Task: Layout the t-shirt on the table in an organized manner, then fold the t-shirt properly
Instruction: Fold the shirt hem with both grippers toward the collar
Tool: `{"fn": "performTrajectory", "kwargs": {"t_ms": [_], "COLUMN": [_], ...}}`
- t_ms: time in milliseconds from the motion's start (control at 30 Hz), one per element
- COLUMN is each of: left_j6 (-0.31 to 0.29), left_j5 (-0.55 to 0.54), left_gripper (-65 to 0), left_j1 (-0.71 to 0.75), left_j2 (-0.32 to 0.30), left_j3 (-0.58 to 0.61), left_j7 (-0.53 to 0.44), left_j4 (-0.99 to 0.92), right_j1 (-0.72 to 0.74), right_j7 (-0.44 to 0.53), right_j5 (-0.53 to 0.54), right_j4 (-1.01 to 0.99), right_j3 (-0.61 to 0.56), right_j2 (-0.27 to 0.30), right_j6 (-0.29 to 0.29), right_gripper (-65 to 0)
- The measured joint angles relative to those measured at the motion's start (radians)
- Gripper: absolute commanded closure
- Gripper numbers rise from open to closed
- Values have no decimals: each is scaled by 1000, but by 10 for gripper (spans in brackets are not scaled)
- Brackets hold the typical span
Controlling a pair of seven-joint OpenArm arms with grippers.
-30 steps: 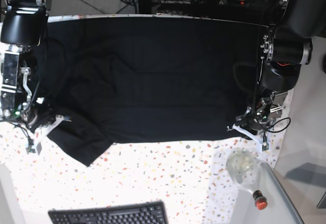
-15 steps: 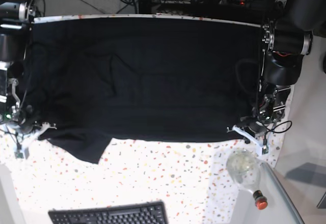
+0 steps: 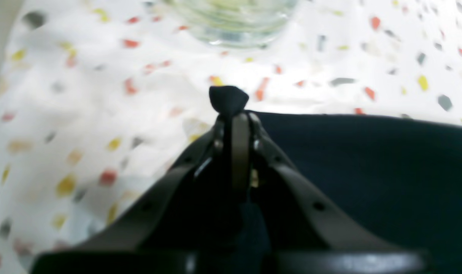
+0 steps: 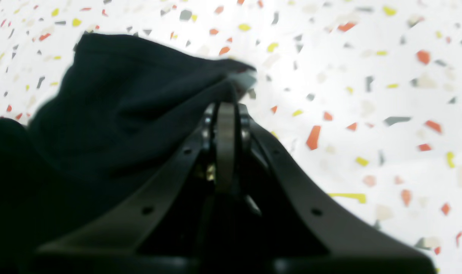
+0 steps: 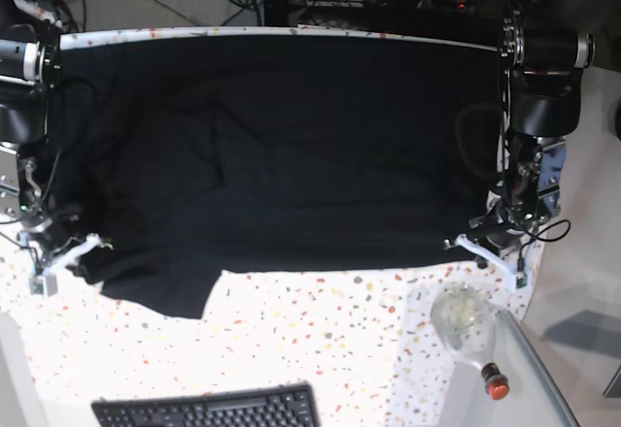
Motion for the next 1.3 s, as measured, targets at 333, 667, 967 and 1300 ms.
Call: {"fn": "performTrajectory", "kwargs": {"t_ms": [333,667,967,1300], "left_j6": [0,0,-8,-6], "left_j5": [7,6,0,-2], "left_gripper": [0,0,0,0], "left_j1": [65,77,187,284], "left_j2": [-2,-2,-26,-49], "left_j3": [-45,-44,-51,-51], "left_j7": [53,54,190,257], "left_j4": [93,95,278,398], "right_j1": [0,0,-59,-206], "right_j7": [37,29,22,-239], "right_j5": [-34,-114,-111,-104], "right_j4": [-6,-6,74,400], "right_j3": [-55,-145,-65,29], "right_j2": [37,32,62,60], "right_j6": [37,38,47,57], "right_gripper": [0,0,0,0]}}
